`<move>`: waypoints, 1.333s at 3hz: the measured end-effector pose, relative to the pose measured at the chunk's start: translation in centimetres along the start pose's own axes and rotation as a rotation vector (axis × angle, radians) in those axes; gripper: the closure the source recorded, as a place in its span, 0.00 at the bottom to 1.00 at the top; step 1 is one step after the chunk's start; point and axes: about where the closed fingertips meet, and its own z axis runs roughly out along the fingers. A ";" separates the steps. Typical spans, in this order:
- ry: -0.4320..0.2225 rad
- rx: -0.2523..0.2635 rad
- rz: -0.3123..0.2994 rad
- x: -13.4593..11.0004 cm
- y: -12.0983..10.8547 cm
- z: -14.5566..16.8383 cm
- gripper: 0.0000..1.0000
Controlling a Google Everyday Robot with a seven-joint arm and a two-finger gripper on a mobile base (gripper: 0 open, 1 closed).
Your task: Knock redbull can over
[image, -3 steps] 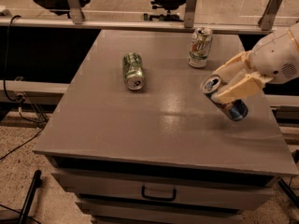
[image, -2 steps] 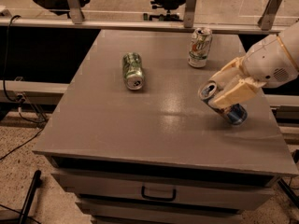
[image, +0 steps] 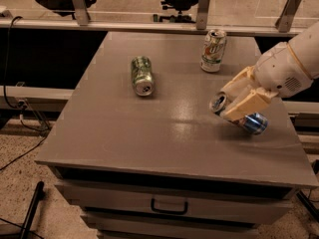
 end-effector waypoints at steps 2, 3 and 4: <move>0.000 -0.001 -0.006 -0.3 0.1 0.1 0.09; 0.001 -0.002 -0.008 -0.4 0.1 0.2 0.00; 0.001 -0.002 -0.008 -0.5 0.1 0.2 0.00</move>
Offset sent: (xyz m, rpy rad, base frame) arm -0.0001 0.0016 0.0003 -0.0006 -0.0011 0.0024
